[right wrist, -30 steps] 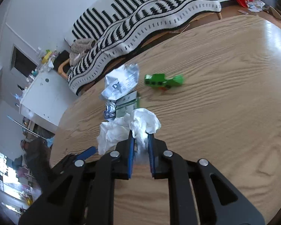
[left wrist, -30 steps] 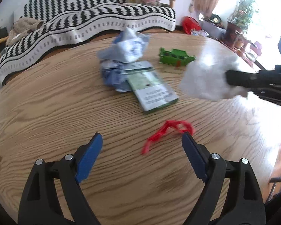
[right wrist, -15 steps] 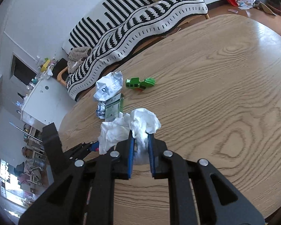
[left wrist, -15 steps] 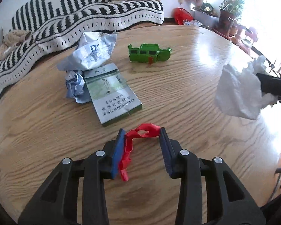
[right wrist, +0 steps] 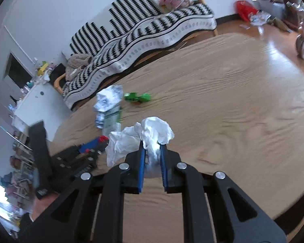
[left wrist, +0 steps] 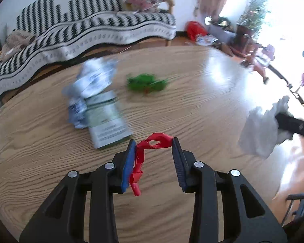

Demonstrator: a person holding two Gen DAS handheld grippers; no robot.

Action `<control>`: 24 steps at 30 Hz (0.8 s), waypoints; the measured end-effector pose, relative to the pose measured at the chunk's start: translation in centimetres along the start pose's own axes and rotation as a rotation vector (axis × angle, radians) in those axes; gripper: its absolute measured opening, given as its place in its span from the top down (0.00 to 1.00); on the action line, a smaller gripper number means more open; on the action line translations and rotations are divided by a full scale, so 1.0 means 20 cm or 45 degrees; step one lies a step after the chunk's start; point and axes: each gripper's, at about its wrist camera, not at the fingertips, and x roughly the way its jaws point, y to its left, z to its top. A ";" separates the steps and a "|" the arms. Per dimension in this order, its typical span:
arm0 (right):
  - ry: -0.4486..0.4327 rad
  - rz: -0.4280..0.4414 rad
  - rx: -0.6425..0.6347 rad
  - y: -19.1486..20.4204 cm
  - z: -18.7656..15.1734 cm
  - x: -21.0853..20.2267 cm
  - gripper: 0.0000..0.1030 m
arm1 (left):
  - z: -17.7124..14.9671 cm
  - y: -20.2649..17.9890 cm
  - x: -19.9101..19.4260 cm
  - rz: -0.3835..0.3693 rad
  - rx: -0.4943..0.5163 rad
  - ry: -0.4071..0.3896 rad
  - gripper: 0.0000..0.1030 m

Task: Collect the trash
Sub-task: 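Carry the tissue and red toy to the bin and open both tools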

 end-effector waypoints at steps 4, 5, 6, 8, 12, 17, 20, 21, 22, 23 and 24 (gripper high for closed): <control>-0.051 -0.161 0.009 -0.23 -0.08 -0.28 0.86 | 0.04 -0.33 -0.06 -0.137 0.058 -0.031 0.65; -0.066 -0.208 0.022 -0.30 -0.10 -0.37 0.86 | 0.05 -0.43 -0.08 -0.171 0.078 -0.036 0.65; -0.074 -0.239 0.034 -0.36 -0.12 -0.43 0.86 | 0.05 -0.53 -0.08 -0.208 0.104 -0.043 0.65; -0.095 -0.335 0.071 -0.52 -0.19 -0.60 0.86 | 0.04 -0.71 -0.09 -0.273 0.144 -0.045 0.65; -0.123 -0.493 0.154 -0.77 -0.33 -0.86 0.86 | -0.01 -1.09 -0.09 -0.414 0.220 -0.026 0.65; -0.150 -0.604 0.273 -1.01 -0.51 -1.14 0.86 | -0.11 -1.49 -0.08 -0.554 0.323 0.014 0.65; -0.153 -0.641 0.320 -1.11 -0.60 -1.23 0.86 | -0.18 -1.63 -0.06 -0.596 0.370 0.044 0.65; -0.151 -0.645 0.330 -1.12 -0.62 -1.25 0.86 | -0.20 -1.66 -0.05 -0.608 0.383 0.056 0.65; -0.150 -0.647 0.341 -1.13 -0.64 -1.26 0.86 | -0.23 -1.71 -0.04 -0.622 0.399 0.070 0.65; -0.150 -0.652 0.352 -1.15 -0.66 -1.28 0.86 | -0.25 -1.73 -0.04 -0.630 0.409 0.080 0.65; -0.150 -0.657 0.357 -1.16 -0.66 -1.29 0.86 | -0.26 -1.74 -0.03 -0.635 0.419 0.087 0.65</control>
